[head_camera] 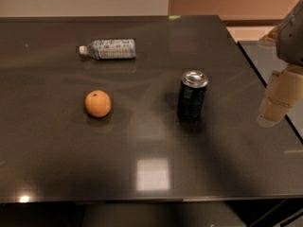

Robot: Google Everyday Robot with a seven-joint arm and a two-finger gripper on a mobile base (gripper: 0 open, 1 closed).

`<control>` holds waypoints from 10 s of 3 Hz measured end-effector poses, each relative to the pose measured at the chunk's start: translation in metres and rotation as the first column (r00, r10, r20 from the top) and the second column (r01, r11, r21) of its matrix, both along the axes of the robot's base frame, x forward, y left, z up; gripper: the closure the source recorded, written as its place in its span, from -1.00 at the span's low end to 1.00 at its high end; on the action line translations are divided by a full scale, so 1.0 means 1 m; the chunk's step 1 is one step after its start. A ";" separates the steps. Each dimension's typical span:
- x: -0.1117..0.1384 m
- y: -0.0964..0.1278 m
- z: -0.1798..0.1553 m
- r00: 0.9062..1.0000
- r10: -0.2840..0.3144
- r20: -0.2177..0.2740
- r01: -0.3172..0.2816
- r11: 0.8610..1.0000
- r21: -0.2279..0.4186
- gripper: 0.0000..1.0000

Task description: Move blue plastic bottle near orange

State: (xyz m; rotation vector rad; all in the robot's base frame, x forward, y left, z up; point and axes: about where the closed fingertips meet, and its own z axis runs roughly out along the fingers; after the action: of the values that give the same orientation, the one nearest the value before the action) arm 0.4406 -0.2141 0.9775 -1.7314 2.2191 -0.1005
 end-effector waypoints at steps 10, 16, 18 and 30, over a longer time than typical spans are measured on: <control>0.297 0.231 -0.068 0.995 0.096 0.036 -0.101 0.973 0.206 -1.00; 0.346 0.291 -0.122 0.991 -0.129 0.022 0.113 0.926 0.359 -1.00; 0.356 0.299 -0.121 0.992 -0.124 0.020 0.109 0.929 0.355 -0.63; 0.178 0.243 -0.109 0.956 0.293 0.001 -0.280 0.913 0.298 -0.47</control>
Offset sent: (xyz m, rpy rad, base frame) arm 0.0964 0.0633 -0.0043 0.0389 -0.0061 0.1448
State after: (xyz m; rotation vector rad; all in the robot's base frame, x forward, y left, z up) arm 0.6189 0.0293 0.8682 -1.8740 1.8640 0.3249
